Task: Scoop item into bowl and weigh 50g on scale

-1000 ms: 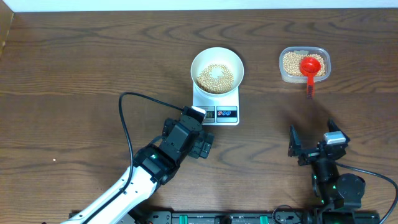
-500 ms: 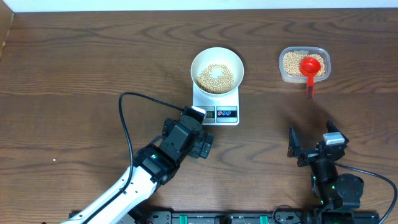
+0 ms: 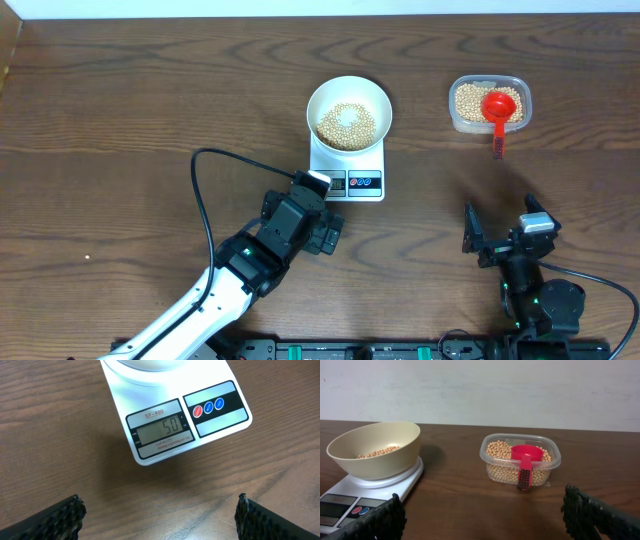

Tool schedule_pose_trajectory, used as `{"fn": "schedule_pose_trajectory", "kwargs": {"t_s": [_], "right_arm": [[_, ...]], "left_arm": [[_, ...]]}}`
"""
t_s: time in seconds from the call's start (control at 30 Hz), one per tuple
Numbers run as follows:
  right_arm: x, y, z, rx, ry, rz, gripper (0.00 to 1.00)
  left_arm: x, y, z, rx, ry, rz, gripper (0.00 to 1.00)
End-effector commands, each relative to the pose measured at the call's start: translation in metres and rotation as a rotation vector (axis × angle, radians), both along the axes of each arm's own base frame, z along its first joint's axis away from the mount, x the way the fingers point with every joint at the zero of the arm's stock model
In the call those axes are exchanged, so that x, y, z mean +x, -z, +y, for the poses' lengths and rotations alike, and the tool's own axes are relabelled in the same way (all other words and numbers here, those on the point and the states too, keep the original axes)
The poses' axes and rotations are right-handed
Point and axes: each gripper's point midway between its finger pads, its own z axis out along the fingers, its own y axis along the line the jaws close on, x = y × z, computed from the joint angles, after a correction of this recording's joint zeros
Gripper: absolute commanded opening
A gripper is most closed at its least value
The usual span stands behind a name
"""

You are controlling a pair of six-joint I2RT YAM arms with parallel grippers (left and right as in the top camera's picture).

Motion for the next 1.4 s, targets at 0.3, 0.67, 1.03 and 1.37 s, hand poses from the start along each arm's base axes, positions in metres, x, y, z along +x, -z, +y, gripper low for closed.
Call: {"fn": "schedule_pose_trajectory", "kwargs": {"t_s": [0.3,0.67,1.03,1.37], "right_arm": [[-0.0004,0.0003,0.0014,0.01,-0.005,-0.001,0.99],[-0.0004,0.0004,0.0014,0.01,-0.005,-0.001,0.99],[-0.0004,0.0004,0.0014,0.01,-0.005,-0.001,0.99],[-0.0004,0.0004,0.0014,0.01,-0.005,-0.001,0.99]], "left_arm": [[-0.001,0.0006,0.0008,0.005,0.004,-0.003,0.98],[-0.001,0.0006,0.0008,0.005,0.004,-0.003,0.98],[-0.0009,0.0005,0.0007,0.004,0.004,-0.003,0.98],[-0.0007,-0.0048,0.0006,-0.007,0.004,-0.017,0.98]]}}
